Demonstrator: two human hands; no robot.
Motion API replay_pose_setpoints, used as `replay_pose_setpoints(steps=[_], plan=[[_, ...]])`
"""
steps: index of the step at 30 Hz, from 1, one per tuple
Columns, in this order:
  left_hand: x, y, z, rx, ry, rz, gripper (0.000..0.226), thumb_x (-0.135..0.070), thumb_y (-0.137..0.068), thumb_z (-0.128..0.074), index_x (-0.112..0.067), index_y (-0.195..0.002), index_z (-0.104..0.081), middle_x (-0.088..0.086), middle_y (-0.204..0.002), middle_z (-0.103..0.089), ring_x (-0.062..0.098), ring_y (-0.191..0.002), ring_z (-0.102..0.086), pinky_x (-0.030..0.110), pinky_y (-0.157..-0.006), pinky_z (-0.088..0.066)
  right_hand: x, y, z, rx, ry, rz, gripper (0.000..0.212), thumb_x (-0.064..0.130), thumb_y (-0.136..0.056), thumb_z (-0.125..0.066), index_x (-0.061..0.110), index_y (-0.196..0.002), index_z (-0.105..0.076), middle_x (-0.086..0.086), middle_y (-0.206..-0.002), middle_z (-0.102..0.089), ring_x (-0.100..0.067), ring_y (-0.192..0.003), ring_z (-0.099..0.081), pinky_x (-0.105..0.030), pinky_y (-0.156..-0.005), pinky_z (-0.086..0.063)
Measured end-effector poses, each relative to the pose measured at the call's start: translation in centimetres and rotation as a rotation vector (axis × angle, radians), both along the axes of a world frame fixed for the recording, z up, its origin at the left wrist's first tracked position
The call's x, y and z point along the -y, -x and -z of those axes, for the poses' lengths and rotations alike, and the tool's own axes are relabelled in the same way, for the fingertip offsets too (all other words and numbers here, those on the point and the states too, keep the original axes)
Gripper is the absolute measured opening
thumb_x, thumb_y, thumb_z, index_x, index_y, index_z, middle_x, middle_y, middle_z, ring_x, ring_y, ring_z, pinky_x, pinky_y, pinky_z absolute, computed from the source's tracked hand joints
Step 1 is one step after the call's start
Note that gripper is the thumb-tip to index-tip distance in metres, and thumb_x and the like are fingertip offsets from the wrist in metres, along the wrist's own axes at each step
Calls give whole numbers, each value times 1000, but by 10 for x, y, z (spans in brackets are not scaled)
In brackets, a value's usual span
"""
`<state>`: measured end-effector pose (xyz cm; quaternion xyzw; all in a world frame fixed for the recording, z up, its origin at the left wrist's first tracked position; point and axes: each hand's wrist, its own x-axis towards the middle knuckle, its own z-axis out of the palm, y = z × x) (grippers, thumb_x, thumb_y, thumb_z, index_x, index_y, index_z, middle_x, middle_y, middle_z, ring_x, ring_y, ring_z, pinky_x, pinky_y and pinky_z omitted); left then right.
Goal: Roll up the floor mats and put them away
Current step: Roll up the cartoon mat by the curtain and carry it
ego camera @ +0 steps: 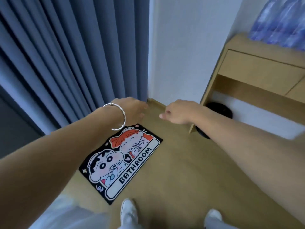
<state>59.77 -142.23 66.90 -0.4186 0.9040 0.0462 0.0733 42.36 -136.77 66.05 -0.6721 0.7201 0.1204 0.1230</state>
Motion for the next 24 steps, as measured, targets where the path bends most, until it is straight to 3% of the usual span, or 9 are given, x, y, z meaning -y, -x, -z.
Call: replay_pose_setpoints(steps=[4, 7, 9, 12, 14, 18, 24], plan=[[110, 26, 10, 1, -61, -107, 38, -29, -99, -38, -30, -136, -45, 2, -130, -57, 24, -118, -51, 37, -100, -41, 94, 36, 30, 144, -1, 4, 45, 49, -101, -27, 16, -87, -53, -2, -91, -54, -24, -93, -55, -35, -80, -44], [153, 49, 19, 180, -122, -65, 37, -26, -100, -35, -28, -136, -46, 2, -127, -57, 25, -117, -52, 37, -96, -43, 124, 59, 42, 218, -68, 26, 43, 48, -101, -28, 23, -67, -39, 0, -77, -51, -23, -84, -55, -33, -74, -44], [170, 58, 25, 260, -162, -17, 35, -26, -100, -35, -27, -132, -48, 2, -121, -61, 24, -110, -56, 39, -93, -47, 134, 77, 38, 231, -109, 58, 40, 49, -100, -30, 25, -75, -51, -2, -87, -58, -23, -90, -57, -34, -80, -47], [187, 70, 27, 316, -216, 44, 33, -30, -98, -36, -26, -129, -46, 2, -108, -64, 23, -97, -61, 41, -86, -51, 140, 102, 25, 322, -129, 180, 44, 46, -101, -31, 16, -110, -62, -3, -102, -62, -21, -94, -58, -36, -86, -48], [198, 81, 26, 351, -202, 105, 32, -32, -97, -36, -23, -124, -50, 2, -104, -65, 23, -94, -61, 41, -85, -51, 140, 110, 22, 338, -91, 232, 44, 45, -101, -31, 15, -111, -62, -2, -101, -62, -20, -92, -58, -36, -85, -48], [199, 98, 10, 313, -137, 176, 39, -31, -99, -35, -28, -136, -45, 3, -125, -59, 25, -112, -56, 41, -95, -45, 125, 103, 25, 342, -44, 323, 40, 44, -101, -32, 15, -98, -59, -2, -96, -59, -23, -93, -57, -36, -83, -48], [145, 44, -22, 278, 46, 329, 38, -39, -98, -33, -31, -135, -38, 0, -117, -60, 24, -105, -57, 41, -89, -48, 73, 37, -12, 239, 128, 367, 42, 46, -101, -32, 18, -123, -55, -9, -123, -55, -27, -108, -53, -34, -81, -42]])
